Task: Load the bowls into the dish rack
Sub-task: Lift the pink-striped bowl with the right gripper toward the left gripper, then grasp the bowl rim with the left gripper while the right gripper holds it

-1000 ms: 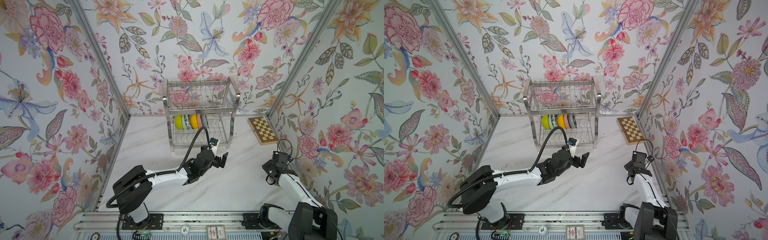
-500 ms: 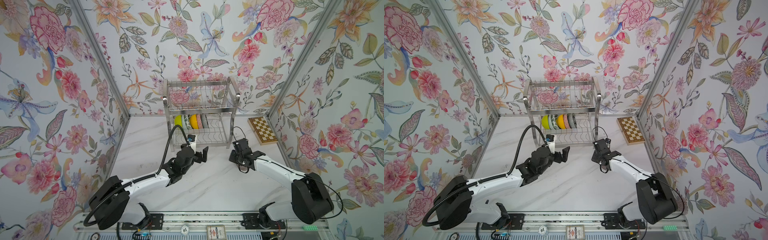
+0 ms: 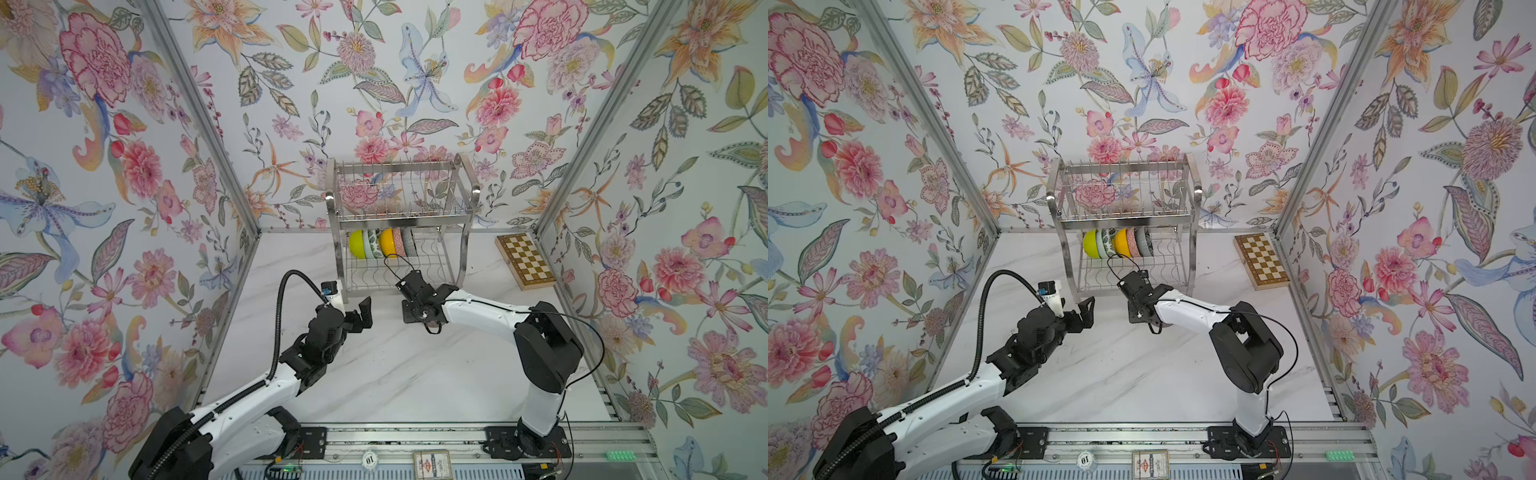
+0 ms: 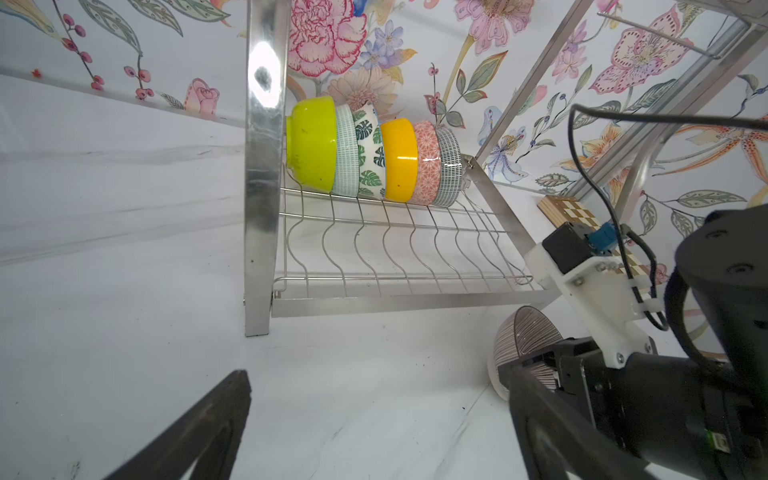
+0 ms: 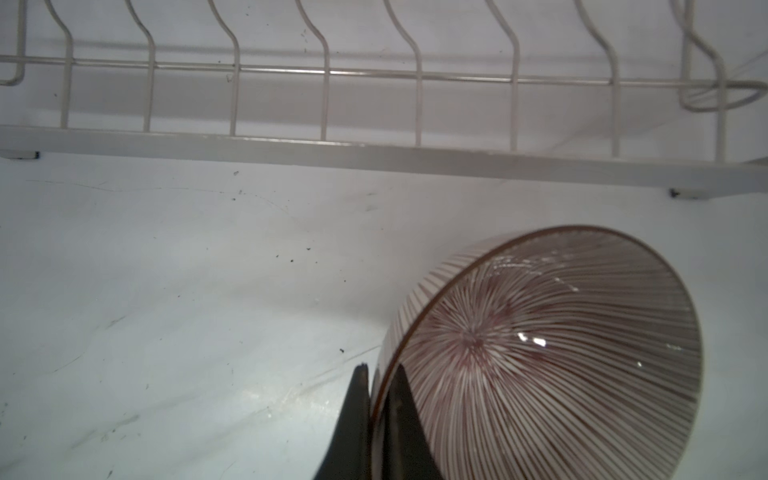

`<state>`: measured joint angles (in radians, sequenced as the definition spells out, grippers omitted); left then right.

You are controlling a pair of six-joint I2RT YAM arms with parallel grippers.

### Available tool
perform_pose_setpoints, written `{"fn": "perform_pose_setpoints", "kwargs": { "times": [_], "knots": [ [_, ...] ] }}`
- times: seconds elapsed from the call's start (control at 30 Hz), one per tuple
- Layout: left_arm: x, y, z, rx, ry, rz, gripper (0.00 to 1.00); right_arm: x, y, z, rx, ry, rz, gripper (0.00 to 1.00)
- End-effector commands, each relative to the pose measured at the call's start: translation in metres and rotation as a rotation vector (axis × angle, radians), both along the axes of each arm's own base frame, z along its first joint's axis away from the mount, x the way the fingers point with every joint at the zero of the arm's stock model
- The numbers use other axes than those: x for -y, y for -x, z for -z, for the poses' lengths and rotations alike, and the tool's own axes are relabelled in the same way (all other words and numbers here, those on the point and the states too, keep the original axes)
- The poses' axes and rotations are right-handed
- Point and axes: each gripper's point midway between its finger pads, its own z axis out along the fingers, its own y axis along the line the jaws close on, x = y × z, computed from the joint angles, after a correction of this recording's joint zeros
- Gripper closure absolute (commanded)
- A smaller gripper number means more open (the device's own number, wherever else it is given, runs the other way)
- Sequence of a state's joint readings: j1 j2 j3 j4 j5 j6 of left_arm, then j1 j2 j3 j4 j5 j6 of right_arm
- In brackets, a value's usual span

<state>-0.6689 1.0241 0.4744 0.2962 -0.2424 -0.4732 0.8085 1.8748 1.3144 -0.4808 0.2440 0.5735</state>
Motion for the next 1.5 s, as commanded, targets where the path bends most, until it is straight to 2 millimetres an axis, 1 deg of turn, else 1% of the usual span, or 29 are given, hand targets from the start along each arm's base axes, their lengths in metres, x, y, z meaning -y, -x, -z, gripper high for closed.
{"fn": "perform_pose_setpoints", "kwargs": {
  "times": [0.0, 0.07, 0.13, 0.17, 0.23, 0.3, 0.4, 0.47, 0.53, 0.57, 0.63, 0.67, 0.77, 0.8, 0.83, 0.93, 1.0, 1.1, 1.13, 1.2, 1.27, 1.4, 1.47],
  "knots": [
    [-0.006, 0.000, 0.004, -0.017, 0.021, -0.025, 0.01, -0.006, 0.029, 0.038, -0.165, 0.042, -0.075, 0.94],
    [-0.004, -0.001, 0.006, -0.023, 0.021, -0.026, 0.01, -0.011, 0.032, 0.040, -0.182, 0.038, -0.092, 0.92],
    [-0.004, -0.003, 0.006, -0.026, 0.021, -0.030, 0.01, -0.015, 0.034, 0.042, -0.199, 0.034, -0.109, 0.85],
    [-0.003, -0.004, 0.006, -0.026, 0.023, -0.032, 0.01, -0.016, 0.034, 0.042, -0.202, 0.037, -0.116, 0.80],
    [-0.001, -0.006, 0.007, -0.030, 0.024, -0.032, 0.01, -0.019, 0.034, 0.040, -0.203, 0.038, -0.133, 0.80],
    [0.000, -0.008, 0.007, -0.034, 0.026, -0.032, 0.01, -0.021, 0.034, 0.035, -0.197, 0.033, -0.143, 0.74],
    [0.002, -0.009, 0.005, -0.033, 0.028, -0.028, 0.01, -0.021, 0.029, 0.020, -0.156, 0.026, -0.148, 0.71],
    [0.003, -0.011, 0.002, -0.028, 0.032, -0.027, 0.01, -0.020, 0.025, 0.008, -0.121, 0.024, -0.147, 0.64],
    [0.004, -0.012, -0.001, -0.024, 0.034, -0.027, 0.01, -0.016, 0.020, -0.008, -0.079, 0.028, -0.142, 0.61],
    [0.004, -0.013, -0.002, -0.021, 0.034, -0.028, 0.01, -0.013, 0.017, -0.015, -0.064, 0.028, -0.135, 0.58],
    [0.008, -0.014, -0.006, -0.016, 0.038, -0.017, 0.01, -0.004, 0.012, -0.031, -0.030, 0.021, -0.112, 0.50],
    [0.009, -0.015, -0.007, -0.015, 0.039, -0.013, 0.01, 0.000, 0.009, -0.038, -0.015, 0.015, -0.105, 0.44],
    [0.016, -0.018, -0.009, -0.022, 0.040, 0.011, 0.01, 0.018, 0.002, -0.060, 0.036, -0.001, -0.066, 0.11],
    [0.019, -0.019, -0.010, -0.025, 0.042, 0.020, 0.01, 0.025, 0.000, -0.065, 0.056, 0.000, -0.049, 0.02],
    [0.022, -0.019, -0.010, -0.030, 0.046, 0.030, 0.01, 0.031, -0.002, -0.071, 0.075, -0.003, -0.035, 0.01],
    [0.031, -0.021, -0.005, -0.055, 0.071, 0.053, 0.01, 0.043, -0.003, -0.073, 0.116, -0.029, -0.033, 0.02],
    [0.037, -0.022, -0.002, -0.073, 0.098, 0.066, 0.01, 0.050, -0.002, -0.066, 0.099, -0.075, -0.026, 0.02],
    [0.050, -0.024, 0.006, -0.110, 0.148, 0.079, 0.01, 0.069, -0.005, -0.050, 0.055, -0.120, 0.047, 0.02],
    [0.054, -0.024, 0.009, -0.121, 0.155, 0.086, 0.01, 0.072, -0.005, -0.046, 0.044, -0.131, 0.059, 0.04],
    [0.064, -0.025, 0.014, -0.136, 0.152, 0.097, 0.01, 0.077, -0.005, -0.034, 0.017, -0.133, 0.072, 0.11],
    [0.073, -0.024, 0.019, -0.151, 0.158, 0.108, 0.01, 0.076, -0.004, -0.024, -0.015, -0.138, 0.068, 0.13],
    [0.088, -0.023, 0.027, -0.176, 0.167, 0.134, 0.01, 0.070, -0.002, -0.001, -0.077, -0.136, 0.058, 0.26],
    [0.093, -0.022, 0.030, -0.189, 0.170, 0.143, 0.01, 0.067, -0.002, 0.006, -0.093, -0.142, 0.054, 0.35]
  ]
}}
